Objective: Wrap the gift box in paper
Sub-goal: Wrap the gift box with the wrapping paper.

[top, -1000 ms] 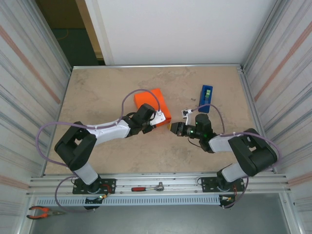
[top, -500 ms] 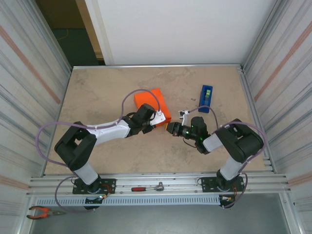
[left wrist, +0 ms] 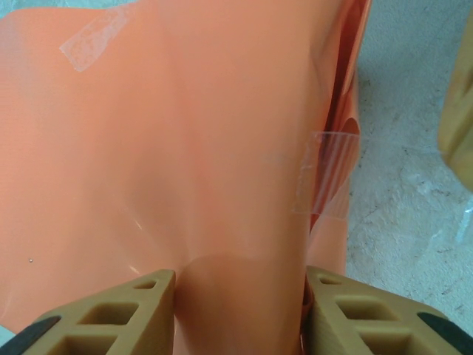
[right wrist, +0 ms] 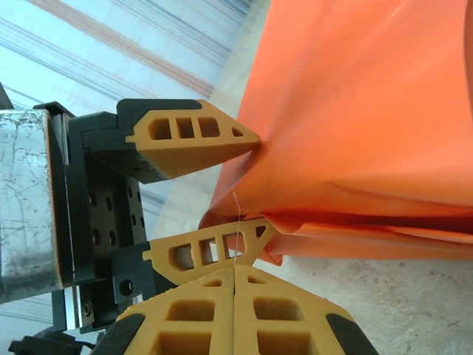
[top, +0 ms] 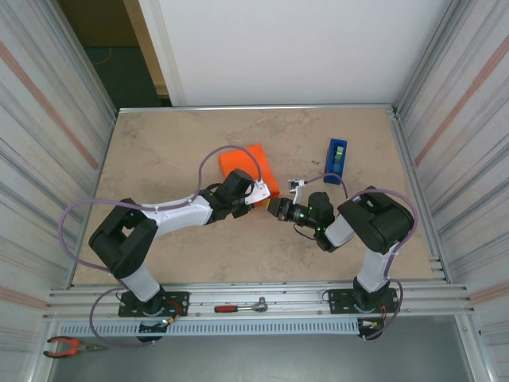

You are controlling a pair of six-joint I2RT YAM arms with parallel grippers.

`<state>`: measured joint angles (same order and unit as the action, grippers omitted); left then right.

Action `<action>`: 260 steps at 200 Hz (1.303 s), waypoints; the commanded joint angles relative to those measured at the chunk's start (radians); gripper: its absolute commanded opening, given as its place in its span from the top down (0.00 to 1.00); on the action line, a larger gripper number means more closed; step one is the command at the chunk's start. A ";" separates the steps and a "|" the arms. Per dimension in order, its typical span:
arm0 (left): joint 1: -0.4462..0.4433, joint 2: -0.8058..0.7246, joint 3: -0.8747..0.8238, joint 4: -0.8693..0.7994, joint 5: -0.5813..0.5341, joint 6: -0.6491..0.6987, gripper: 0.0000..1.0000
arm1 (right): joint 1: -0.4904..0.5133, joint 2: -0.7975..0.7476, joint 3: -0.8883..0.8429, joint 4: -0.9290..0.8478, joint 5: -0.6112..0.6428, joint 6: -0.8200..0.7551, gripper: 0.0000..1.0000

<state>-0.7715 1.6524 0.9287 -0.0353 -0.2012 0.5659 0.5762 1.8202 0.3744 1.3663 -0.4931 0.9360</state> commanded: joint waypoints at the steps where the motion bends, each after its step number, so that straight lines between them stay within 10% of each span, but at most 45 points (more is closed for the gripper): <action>1: 0.008 0.041 -0.028 -0.111 0.007 0.002 0.57 | 0.007 0.002 0.012 0.042 0.013 0.012 1.00; 260: -0.020 0.044 -0.039 -0.115 -0.015 0.007 0.58 | 0.006 0.165 0.157 0.042 0.024 0.060 1.00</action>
<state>-0.7811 1.6558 0.9272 -0.0296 -0.2367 0.5732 0.5777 1.9858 0.5293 1.4040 -0.4747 0.9871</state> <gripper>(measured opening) 0.427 0.063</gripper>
